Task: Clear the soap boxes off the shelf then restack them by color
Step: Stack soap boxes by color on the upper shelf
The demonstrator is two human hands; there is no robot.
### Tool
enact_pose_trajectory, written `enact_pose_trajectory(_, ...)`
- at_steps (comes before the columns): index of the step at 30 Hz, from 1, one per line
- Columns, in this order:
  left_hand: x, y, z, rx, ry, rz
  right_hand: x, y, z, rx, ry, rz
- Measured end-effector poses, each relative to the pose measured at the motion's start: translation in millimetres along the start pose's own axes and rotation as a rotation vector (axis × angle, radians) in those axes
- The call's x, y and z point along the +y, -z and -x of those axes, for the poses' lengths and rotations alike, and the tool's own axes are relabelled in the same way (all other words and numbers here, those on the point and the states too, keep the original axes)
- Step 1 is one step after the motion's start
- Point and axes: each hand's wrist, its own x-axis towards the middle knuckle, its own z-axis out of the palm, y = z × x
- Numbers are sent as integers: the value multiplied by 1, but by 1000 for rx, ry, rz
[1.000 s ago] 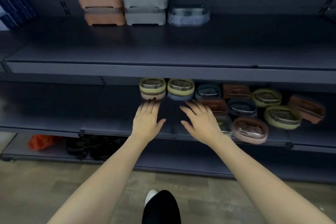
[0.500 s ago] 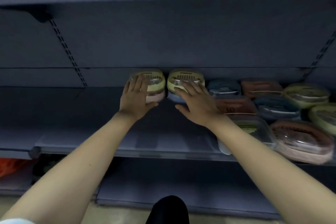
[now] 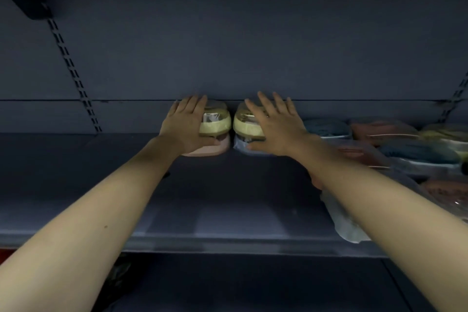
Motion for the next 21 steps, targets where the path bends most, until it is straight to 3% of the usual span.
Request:
enact_pose_trajectory(15,4,17,21,119,-58,53,-5,18,8,-32,2,-20)
enact_pose_trajectory(21,13,57,62,88,21,95,-17,57,41,6,35,-95)
